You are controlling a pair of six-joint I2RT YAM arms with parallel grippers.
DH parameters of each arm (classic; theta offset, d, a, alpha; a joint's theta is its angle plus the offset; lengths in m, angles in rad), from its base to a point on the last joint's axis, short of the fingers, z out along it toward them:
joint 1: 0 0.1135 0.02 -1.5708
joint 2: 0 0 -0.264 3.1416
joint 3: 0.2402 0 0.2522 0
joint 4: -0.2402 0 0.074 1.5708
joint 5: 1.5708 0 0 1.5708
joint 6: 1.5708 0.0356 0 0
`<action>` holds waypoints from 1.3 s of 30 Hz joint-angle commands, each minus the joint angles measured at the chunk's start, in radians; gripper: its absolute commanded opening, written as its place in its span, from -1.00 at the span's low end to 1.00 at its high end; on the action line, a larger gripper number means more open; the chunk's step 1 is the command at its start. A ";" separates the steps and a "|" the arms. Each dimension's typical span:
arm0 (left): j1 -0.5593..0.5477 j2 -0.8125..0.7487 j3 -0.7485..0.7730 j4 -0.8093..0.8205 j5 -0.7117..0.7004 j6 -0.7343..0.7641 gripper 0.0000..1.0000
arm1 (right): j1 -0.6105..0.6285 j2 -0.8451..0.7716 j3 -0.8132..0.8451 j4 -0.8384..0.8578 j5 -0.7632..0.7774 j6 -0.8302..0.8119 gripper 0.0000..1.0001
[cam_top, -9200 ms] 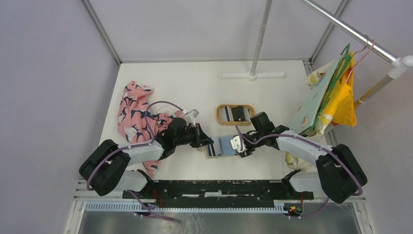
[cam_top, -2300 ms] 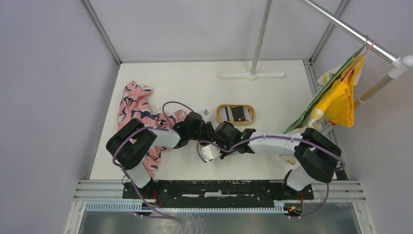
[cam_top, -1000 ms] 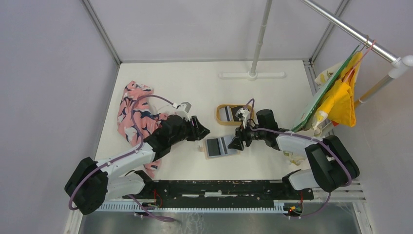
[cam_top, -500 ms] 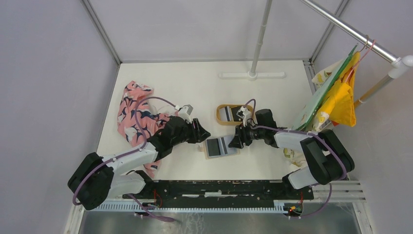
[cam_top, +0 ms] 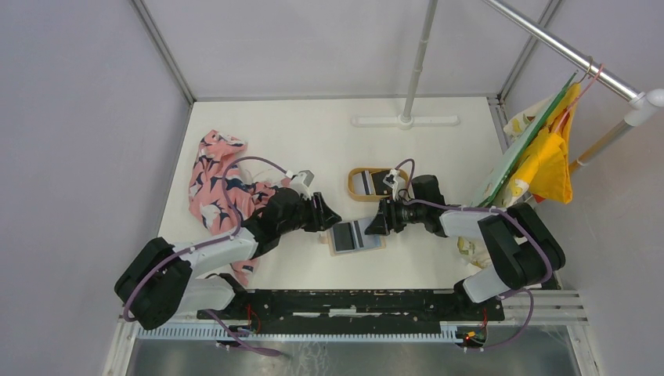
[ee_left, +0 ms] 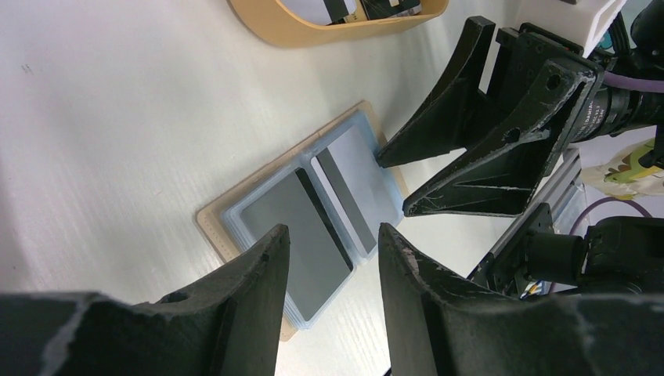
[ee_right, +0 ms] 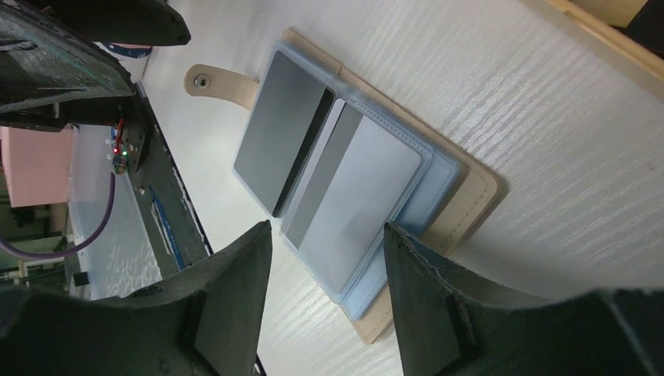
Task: Put the credit cards into the card holder
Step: Insert the credit card into the card holder.
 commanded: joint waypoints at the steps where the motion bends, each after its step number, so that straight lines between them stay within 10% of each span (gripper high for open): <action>1: 0.000 0.013 0.000 0.074 0.015 -0.028 0.04 | -0.004 0.008 -0.018 0.108 -0.061 0.099 0.20; 39: -0.037 0.226 0.051 0.157 0.094 -0.062 -0.44 | -0.047 0.011 -0.129 0.489 -0.122 0.375 0.04</action>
